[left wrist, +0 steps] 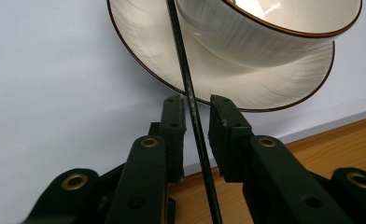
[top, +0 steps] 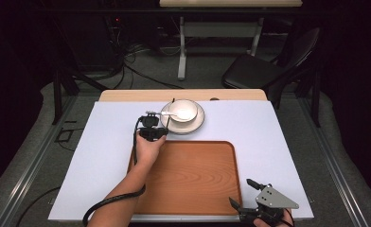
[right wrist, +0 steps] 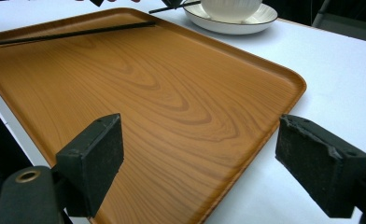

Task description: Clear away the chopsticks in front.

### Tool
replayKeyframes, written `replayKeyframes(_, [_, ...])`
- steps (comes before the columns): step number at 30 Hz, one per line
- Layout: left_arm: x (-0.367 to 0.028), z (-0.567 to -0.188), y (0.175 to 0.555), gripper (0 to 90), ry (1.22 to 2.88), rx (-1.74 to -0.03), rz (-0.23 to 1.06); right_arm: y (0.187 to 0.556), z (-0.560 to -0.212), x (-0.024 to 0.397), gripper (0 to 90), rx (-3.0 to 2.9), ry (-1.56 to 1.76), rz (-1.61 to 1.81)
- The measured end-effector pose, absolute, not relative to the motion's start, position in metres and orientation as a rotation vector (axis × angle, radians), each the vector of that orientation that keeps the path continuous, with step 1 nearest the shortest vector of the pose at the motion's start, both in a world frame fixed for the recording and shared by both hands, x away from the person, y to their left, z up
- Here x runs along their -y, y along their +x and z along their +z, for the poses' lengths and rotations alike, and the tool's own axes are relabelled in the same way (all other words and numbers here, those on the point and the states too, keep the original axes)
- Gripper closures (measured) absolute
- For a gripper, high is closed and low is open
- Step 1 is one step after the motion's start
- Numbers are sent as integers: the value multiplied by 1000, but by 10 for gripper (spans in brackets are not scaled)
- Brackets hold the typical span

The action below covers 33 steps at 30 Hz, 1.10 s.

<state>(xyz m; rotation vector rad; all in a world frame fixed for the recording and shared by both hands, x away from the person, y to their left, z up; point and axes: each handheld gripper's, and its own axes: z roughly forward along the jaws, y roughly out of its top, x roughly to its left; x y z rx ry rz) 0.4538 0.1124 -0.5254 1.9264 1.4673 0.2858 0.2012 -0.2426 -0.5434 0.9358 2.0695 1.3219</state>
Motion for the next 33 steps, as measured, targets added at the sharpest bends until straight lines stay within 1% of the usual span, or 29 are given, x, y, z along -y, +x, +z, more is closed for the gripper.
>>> replayKeyframes(11, [-110,-529,455,805,1929,-1520,246,201,-543,242,149,-2067,937,1326])
replayKeyframes(19, [-110,-529,455,835,1926,-1546,244,201,-543,242,149,-2067,936,1327])
replayKeyframes(24, [-114,-529,455,861,1909,-1576,255,201,-543,242,149,-2069,930,1325])
replayKeyframes(33, [-118,-529,454,862,1899,-1585,283,201,-543,242,149,-2069,933,1326])
